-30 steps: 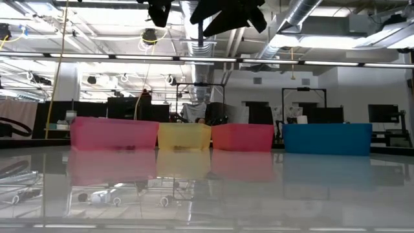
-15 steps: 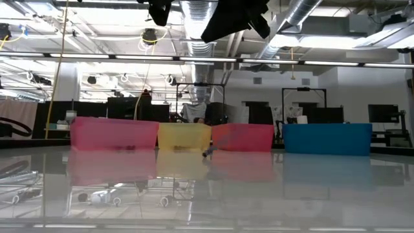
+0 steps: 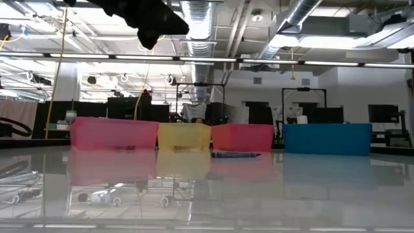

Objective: Sort crayons
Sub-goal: Put the blue crayon into the red bin

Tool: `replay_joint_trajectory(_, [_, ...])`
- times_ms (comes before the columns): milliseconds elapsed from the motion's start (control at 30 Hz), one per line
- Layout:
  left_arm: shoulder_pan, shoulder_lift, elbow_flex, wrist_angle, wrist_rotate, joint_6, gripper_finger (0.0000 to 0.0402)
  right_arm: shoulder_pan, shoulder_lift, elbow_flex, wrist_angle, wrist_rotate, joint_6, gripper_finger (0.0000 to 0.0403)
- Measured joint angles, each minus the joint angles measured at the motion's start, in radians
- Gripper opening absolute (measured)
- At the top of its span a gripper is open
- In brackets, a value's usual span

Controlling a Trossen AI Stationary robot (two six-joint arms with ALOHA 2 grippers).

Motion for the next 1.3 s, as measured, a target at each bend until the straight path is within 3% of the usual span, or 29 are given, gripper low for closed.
replay_joint_trajectory(200, [-0.002, 0.075, 0.000, 0.042, 0.101, 0.052, 0.0076, 0.030, -0.077, 0.000, -0.032, 0.010, 0.016, 0.0000])
replay_joint_trajectory(433, [-0.001, 0.252, 0.000, 0.219, 0.104, 0.124, 0.0166, 0.053, -0.094, 0.000, -0.054, 0.021, 0.061, 0.0000])
replay_joint_trajectory(633, [0.004, 0.404, 0.000, 0.328, -0.031, 0.135, 0.0221, 0.069, -0.091, 0.000, -0.085, 0.023, 0.113, 0.0000])
replay_joint_trajectory(833, [0.018, 0.547, 0.000, 0.466, -0.052, 0.132, 0.0231, 0.068, -0.091, 0.000, -0.157, 0.023, 0.197, 0.0000])
replay_joint_trajectory(1300, [0.020, 0.761, 0.006, 0.558, -0.074, 0.019, 0.0231, 0.068, -0.091, 0.000, -0.199, 0.023, 0.235, 0.0000])
